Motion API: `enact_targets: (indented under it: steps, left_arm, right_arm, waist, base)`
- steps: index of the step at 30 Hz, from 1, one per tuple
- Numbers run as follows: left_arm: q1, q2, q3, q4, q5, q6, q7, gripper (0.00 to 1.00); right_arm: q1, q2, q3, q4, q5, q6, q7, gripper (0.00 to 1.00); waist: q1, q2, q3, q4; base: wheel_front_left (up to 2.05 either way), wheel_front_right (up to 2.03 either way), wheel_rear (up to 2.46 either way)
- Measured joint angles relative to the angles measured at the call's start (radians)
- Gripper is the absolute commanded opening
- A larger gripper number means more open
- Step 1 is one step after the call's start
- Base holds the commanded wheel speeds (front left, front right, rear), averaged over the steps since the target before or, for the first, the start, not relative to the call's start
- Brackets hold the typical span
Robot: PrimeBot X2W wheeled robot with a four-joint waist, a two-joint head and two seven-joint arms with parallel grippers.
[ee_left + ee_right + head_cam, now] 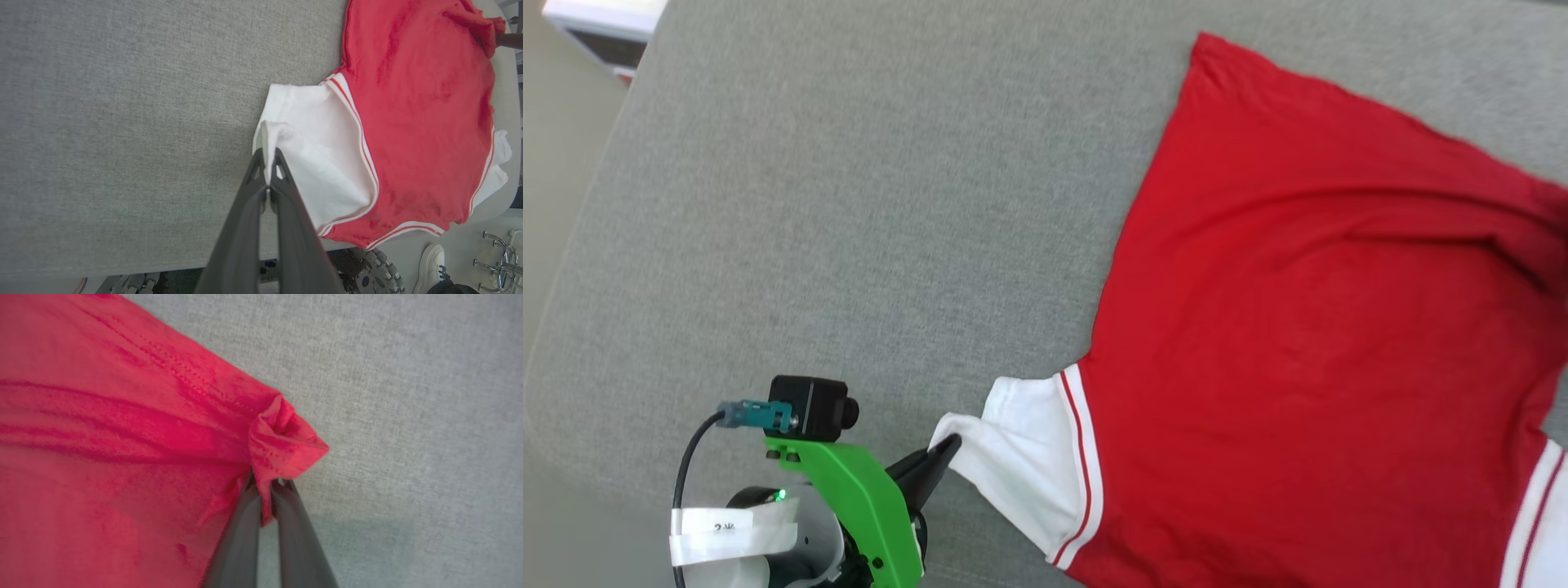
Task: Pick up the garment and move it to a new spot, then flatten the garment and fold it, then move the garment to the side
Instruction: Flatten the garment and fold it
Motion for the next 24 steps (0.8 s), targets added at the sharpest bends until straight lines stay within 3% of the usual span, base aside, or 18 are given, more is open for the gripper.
enact_targets:
  steps: [8,10,15,24]
  left_arm:
    - [0.038,-0.009,-0.010,0.044,-0.013,0.003,-0.015,0.00]
    - [0.074,-0.019,-0.021,0.055,-0.015,0.013,-0.016,0.00]
    - [0.098,-0.023,-0.023,0.068,-0.015,0.023,-0.026,0.00]
    - [0.113,-0.073,-0.029,0.117,-0.012,0.030,-0.095,0.00]
  right_arm:
    - [0.228,-0.011,-0.012,-0.031,0.055,0.000,-0.068,0.00]
    - [0.374,-0.005,-0.031,-0.084,0.075,0.000,-0.090,0.00]
    - [0.495,0.002,-0.081,-0.147,0.094,0.000,-0.104,0.00]
    - [0.742,0.099,-0.234,-0.308,0.097,0.000,-0.100,0.00]
  waist:
    - [0.0000,0.0000,-0.127,-0.049]
    - [0.0000,0.0001,-0.209,-0.083]
    - [0.0000,0.0000,-0.279,-0.117]
    - [-0.0001,0.0001,-0.363,-0.188]
  base:
    - [0.00,0.00,0.00]
    - [0.00,0.00,0.00]
    - [0.00,0.00,0.00]
    - [0.00,0.00,0.00]
